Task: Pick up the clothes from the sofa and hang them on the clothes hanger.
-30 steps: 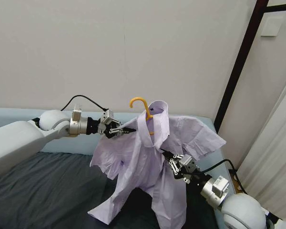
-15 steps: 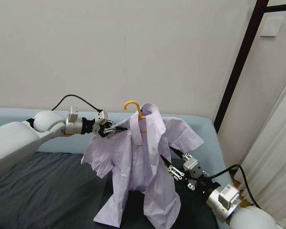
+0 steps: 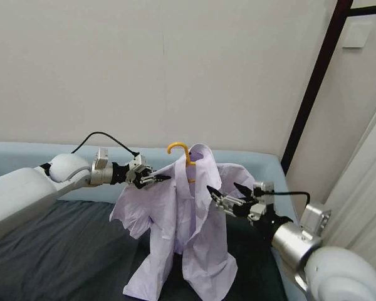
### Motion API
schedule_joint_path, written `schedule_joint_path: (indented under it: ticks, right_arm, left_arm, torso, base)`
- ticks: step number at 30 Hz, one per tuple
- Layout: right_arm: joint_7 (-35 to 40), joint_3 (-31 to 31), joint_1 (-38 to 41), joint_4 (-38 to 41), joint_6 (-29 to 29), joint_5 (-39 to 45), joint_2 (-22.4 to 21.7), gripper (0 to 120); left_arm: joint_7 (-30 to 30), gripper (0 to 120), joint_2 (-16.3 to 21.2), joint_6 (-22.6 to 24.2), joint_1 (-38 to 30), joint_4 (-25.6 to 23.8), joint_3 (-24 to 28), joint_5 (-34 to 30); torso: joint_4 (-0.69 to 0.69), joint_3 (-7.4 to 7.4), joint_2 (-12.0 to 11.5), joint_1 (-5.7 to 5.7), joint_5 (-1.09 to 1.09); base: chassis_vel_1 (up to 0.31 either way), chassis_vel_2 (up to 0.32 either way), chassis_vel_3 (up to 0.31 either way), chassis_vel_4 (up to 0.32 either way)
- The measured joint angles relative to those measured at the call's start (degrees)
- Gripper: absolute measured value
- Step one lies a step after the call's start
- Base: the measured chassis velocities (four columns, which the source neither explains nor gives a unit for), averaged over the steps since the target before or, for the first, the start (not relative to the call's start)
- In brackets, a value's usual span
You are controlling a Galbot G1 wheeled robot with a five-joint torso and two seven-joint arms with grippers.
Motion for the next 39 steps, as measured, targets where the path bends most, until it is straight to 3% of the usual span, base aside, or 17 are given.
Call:
schedule_joint_path:
  ticks: [15,39]
  right_arm:
    - [-0.8,-1.8,0.3,-4.3,-1.5,-0.9,0.9,99]
    - [-1.9,-3.1,-0.8,-2.5,-0.1,-3.6,0.0,14]
  left_arm:
    - [0.4,2,2.9,0.0,2.3,-3.4,-1.3,-0.2]
    - [0.5,2,4.3,0.2,2.9,-4.9,-1.8,-0.3]
  torso:
    - [-0.02,0.00,0.0,0.00,0.01]
    - [-0.02,0.00,0.0,0.00,0.01]
  base:
    - [0.000,0.000,0.000,0.000]
    - [0.000,0.000,0.000,0.000]
